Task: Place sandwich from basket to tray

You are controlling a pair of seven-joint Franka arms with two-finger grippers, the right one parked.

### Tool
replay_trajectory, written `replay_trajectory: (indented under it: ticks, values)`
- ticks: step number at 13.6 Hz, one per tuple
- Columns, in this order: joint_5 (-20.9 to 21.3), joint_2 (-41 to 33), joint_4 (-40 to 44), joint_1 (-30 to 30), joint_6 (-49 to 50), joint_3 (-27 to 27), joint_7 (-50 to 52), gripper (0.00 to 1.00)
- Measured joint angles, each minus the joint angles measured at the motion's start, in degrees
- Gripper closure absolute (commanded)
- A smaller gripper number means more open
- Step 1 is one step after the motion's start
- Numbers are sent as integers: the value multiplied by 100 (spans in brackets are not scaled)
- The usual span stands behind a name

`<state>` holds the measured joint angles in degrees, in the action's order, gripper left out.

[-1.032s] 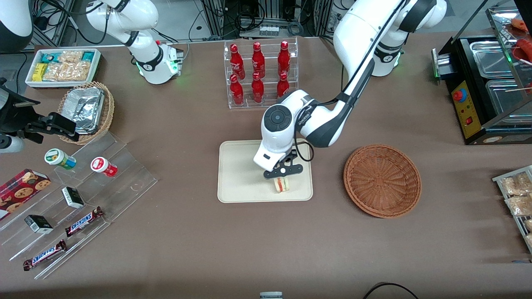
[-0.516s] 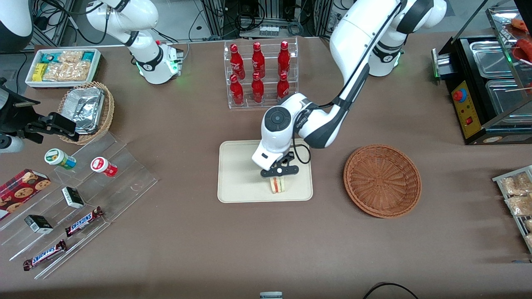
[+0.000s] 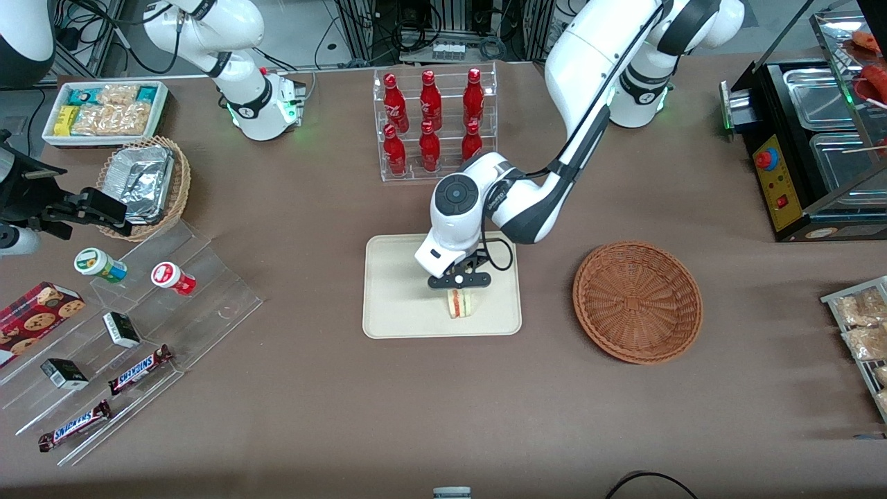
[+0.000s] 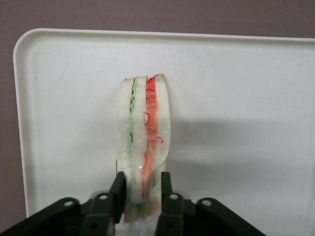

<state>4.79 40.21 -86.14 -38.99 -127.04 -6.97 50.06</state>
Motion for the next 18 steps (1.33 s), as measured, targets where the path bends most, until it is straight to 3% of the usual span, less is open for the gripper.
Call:
replay_trajectory:
  ticks: [4, 10, 18]
  values:
    - [-203, -338, 203, 65, 765, 16, 0, 0]
    - [-272, -2121, 296, 796, 2741, 84, -98, 0]
    - [-279, -3223, 94, 2721, 4012, 142, -2889, 0]
